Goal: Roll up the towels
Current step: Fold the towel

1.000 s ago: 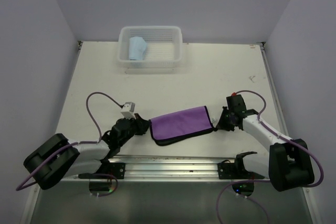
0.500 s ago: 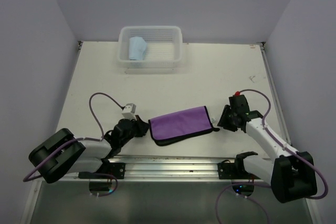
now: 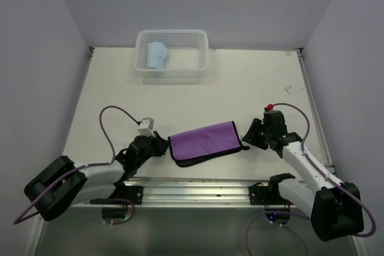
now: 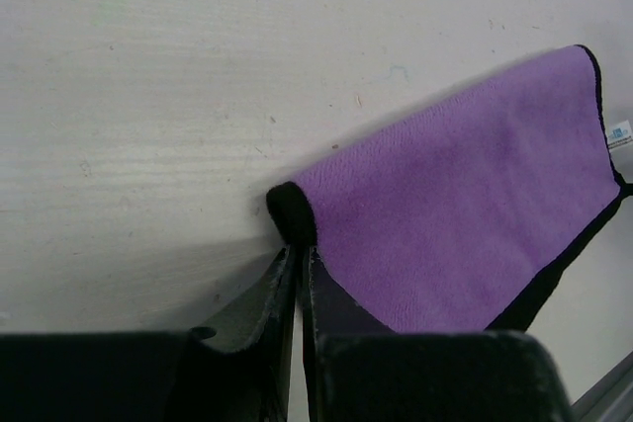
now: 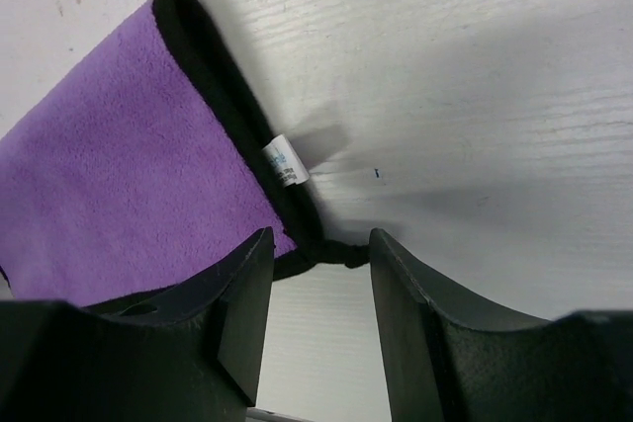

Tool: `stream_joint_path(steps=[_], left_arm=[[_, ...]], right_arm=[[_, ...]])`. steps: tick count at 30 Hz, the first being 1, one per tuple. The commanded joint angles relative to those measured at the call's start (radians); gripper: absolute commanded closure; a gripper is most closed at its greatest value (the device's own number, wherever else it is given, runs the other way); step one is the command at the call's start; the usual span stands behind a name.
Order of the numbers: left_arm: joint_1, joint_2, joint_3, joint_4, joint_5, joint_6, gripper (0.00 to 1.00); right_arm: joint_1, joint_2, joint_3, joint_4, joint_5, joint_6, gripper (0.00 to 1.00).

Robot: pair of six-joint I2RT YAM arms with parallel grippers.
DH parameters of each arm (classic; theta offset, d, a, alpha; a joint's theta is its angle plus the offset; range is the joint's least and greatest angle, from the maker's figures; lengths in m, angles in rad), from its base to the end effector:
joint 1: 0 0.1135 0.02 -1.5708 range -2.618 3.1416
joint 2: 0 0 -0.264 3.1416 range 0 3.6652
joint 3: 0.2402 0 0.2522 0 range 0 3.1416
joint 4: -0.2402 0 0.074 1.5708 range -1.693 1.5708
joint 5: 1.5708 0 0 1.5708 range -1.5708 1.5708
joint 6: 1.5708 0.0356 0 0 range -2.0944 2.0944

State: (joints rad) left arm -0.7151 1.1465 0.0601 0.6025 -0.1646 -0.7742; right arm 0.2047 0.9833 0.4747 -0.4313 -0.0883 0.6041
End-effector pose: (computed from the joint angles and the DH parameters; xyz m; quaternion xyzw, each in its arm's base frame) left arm 0.1360 -0.1104 0.1145 -0.0677 0.8514 -0.2975 0.4266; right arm 0.1770 0.0399 0.1780 0.1750 0.9336 0.1605 0.2684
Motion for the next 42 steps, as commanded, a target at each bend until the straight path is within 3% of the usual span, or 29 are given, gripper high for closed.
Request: stream_joint_path(steps=[1,14,25,32,42], left_arm=[[-0.003,-0.043,0.041,-0.056,-0.035,0.026,0.9],[-0.003,-0.004,0.079,-0.069,-0.036,0.032,0.9],[-0.004,0.051,0.089,-0.037,-0.026,0.035,0.9],[-0.003,0.067,0.107,-0.032,-0.029,0.059,0.9],[-0.004,0.091,0.126,-0.026,-0.023,0.064,0.9]], right_arm=[[0.004,-0.005,-0.01,0.117,-0.068,-0.02,0.52],[0.032,0.129,-0.022,0.192,-0.102,-0.053,0.53],[0.064,0.146,-0.045,0.184,-0.082,-0.055,0.65],[0.093,0.172,-0.035,0.178,-0.057,-0.055,0.65],[0.107,0.195,-0.021,0.163,-0.037,-0.058,0.86]])
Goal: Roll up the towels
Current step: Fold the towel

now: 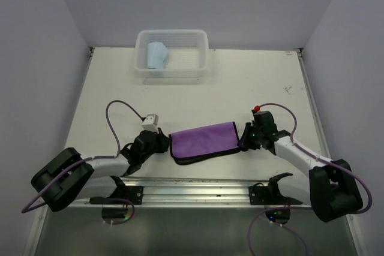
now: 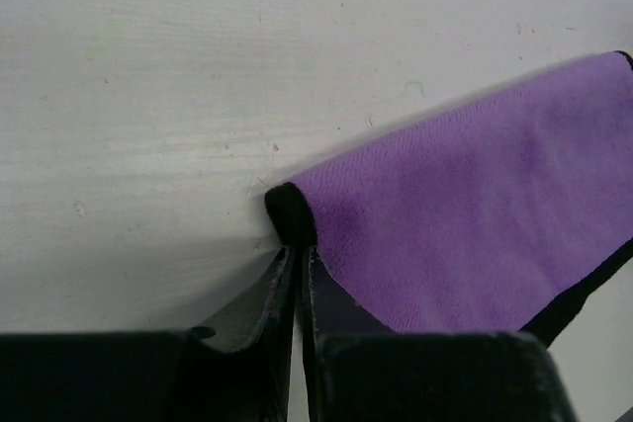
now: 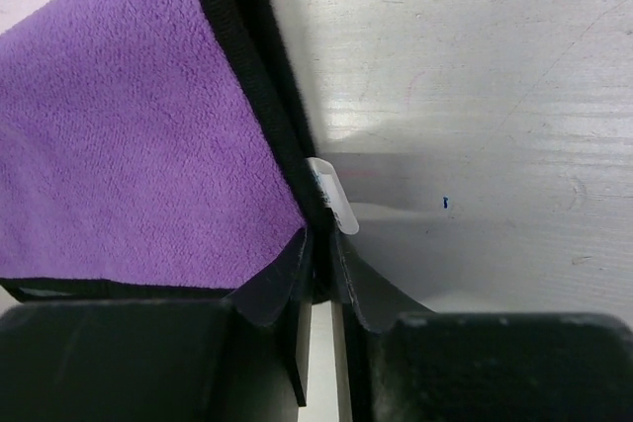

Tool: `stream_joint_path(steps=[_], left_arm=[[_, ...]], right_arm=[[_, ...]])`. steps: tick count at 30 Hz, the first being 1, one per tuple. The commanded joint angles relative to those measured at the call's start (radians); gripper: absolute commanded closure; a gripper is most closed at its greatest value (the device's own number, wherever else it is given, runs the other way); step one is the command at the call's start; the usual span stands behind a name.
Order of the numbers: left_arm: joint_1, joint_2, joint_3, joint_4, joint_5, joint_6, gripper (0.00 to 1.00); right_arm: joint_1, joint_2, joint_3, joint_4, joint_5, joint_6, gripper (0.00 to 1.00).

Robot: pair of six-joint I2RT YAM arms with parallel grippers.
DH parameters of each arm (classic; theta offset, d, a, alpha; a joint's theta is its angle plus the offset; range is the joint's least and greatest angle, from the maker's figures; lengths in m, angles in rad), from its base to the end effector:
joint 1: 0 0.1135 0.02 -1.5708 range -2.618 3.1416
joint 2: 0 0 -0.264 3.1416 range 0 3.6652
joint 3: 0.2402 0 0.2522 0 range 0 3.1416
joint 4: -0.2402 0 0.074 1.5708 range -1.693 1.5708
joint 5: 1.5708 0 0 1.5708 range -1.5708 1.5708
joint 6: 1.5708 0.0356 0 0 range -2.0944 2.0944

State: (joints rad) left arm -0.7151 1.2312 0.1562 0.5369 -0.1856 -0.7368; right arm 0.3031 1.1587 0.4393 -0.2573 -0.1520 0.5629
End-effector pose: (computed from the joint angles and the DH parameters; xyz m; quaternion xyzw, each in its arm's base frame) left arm 0.1515 -0.1229 0.1196 -0.0551 0.8653 -0.2661 0.4211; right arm 0.1885 0.0646 0.1486 0.1015 0.9483 0.1884 0.2345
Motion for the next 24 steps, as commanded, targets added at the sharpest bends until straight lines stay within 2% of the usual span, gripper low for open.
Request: stream_joint_path(steps=[1,7,24], left_arm=[[-0.003,0.007,0.031,0.04,-0.002,0.027,0.9],[-0.003,-0.002,0.046,0.011,-0.015,0.037,0.9],[-0.003,-0.029,0.065,-0.029,-0.006,0.042,0.9]], right_arm=[[0.011,0.022,0.018,-0.011,0.028,-0.018,0.87],[0.013,0.003,0.038,-0.039,0.035,-0.027,1.0],[0.037,-0.111,0.133,-0.194,0.081,-0.095,1.0]])
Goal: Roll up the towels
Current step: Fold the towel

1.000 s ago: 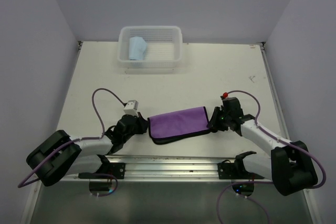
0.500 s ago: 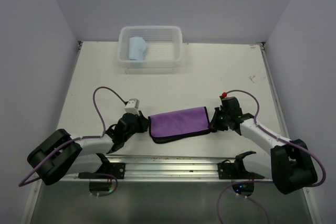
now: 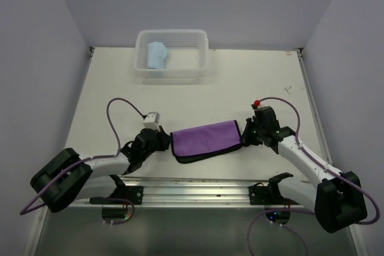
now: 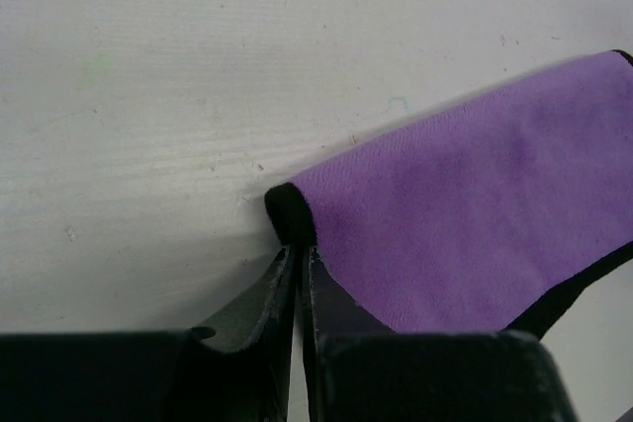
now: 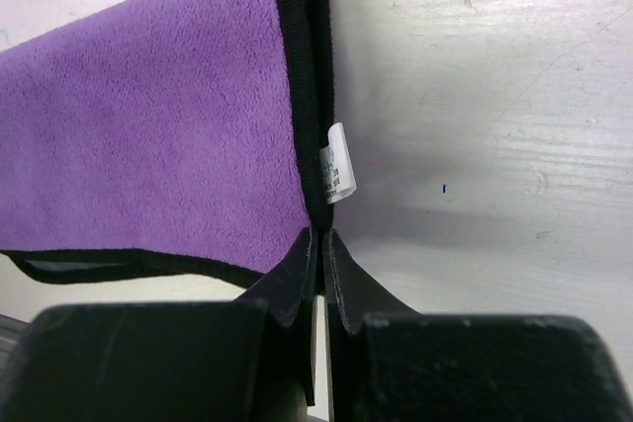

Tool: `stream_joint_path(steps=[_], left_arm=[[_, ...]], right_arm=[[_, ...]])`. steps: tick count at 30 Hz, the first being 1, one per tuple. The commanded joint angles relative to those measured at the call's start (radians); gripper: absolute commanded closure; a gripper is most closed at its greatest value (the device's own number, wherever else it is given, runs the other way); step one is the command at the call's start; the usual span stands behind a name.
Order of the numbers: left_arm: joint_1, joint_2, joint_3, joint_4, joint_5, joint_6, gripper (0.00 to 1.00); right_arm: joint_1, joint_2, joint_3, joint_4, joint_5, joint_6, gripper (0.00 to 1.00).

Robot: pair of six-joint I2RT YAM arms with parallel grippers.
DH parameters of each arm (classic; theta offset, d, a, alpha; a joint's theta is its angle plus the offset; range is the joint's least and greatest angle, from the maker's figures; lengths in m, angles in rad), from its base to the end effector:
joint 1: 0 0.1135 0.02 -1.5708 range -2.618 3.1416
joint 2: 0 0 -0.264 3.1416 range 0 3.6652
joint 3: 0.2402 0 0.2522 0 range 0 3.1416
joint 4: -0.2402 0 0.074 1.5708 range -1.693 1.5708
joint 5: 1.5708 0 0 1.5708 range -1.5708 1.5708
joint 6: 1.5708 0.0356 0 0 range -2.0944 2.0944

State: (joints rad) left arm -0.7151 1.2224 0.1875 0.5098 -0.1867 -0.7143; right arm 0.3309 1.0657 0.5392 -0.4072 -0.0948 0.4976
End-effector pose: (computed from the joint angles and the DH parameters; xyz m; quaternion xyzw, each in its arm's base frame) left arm 0.1560 -0.1267 0.1270 -0.0462 0.8626 -0.2648 0.4284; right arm 0.1874 0.0679 0.1853 0.0642 0.9466 0.1671 0.2683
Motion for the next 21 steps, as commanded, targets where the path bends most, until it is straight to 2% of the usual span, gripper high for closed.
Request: stream_joint_path(steps=[1,12,21], left_arm=[[-0.003,-0.021,0.033,-0.004,-0.005,0.019,0.9],[-0.003,-0.089,0.029,-0.073,-0.005,0.004,0.9],[-0.003,0.029,0.064,-0.04,0.021,0.003,0.9]], right_arm=[[0.011,-0.019,0.034,-0.045,0.026,-0.031,1.0],[0.143,-0.041,0.117,-0.108,0.121,-0.062,1.0],[0.232,-0.013,0.194,-0.124,0.158,-0.051,1.0]])
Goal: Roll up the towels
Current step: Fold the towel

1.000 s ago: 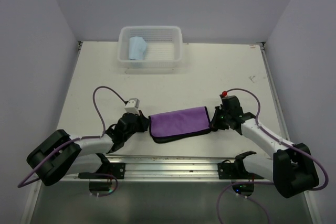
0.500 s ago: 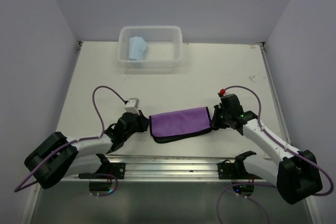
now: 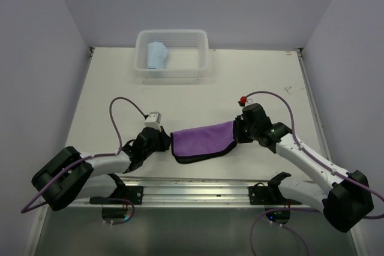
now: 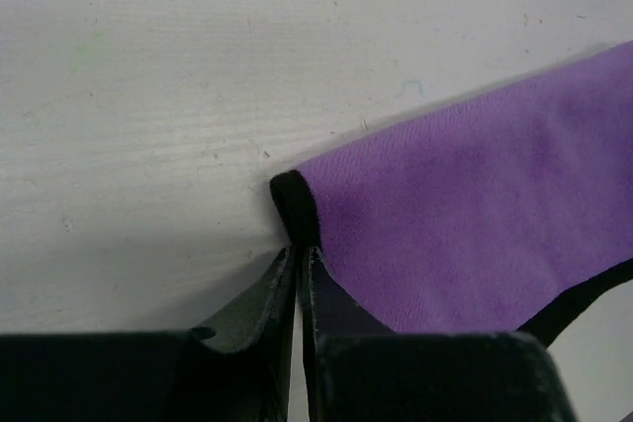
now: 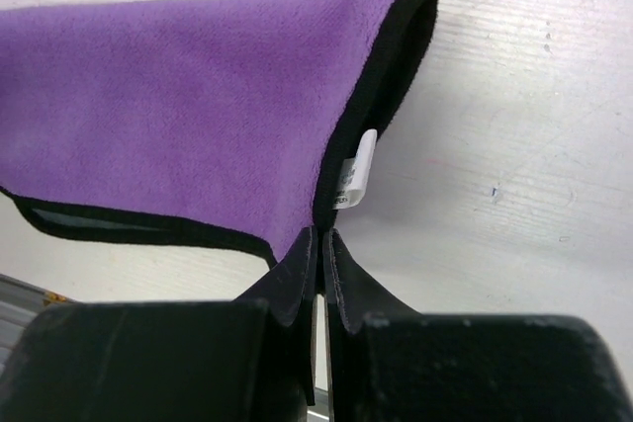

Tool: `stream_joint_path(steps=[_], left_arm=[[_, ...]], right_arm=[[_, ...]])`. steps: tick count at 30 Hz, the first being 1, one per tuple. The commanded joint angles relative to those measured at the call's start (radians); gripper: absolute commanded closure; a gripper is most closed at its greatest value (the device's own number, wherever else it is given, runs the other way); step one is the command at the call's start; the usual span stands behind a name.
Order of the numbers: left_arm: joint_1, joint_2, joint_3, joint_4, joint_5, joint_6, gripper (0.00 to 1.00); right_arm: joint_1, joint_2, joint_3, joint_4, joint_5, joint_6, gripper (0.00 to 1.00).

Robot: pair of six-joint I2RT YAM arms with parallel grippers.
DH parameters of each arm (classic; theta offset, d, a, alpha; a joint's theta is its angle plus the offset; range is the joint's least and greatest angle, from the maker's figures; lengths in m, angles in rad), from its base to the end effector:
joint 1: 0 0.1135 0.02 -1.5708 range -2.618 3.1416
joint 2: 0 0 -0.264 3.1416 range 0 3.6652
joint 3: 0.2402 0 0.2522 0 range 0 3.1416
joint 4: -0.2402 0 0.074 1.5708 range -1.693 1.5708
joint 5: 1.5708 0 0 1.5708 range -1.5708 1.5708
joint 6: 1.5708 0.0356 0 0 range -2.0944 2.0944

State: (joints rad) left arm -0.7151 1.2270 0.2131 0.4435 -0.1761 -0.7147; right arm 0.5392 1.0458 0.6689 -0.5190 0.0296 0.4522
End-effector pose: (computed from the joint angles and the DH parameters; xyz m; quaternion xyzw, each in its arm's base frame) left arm 0.1575 -0.1285 0.1269 -0.0420 0.8741 -0.2549 0.4114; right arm 0.1773 0.1049 0.2220 -0.0361 0.9428 0.1452 0.2978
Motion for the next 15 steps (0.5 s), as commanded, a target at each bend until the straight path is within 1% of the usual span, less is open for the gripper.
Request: stream_joint_path(steps=[1,11,15], left_arm=[[-0.004,0.028,0.039,0.027,0.01,0.001,0.9],[-0.003,0.028,0.022,0.054,0.009,0.003,0.9],[-0.003,0.029,0.025,0.057,0.01,0.004,0.9]], right_arm=[[0.031,0.01,0.07,-0.01,0.035,-0.006,1.0],[0.168,0.094,0.146,0.02,0.049,0.014,1.0],[0.228,0.154,0.19,0.04,0.056,0.022,1.0]])
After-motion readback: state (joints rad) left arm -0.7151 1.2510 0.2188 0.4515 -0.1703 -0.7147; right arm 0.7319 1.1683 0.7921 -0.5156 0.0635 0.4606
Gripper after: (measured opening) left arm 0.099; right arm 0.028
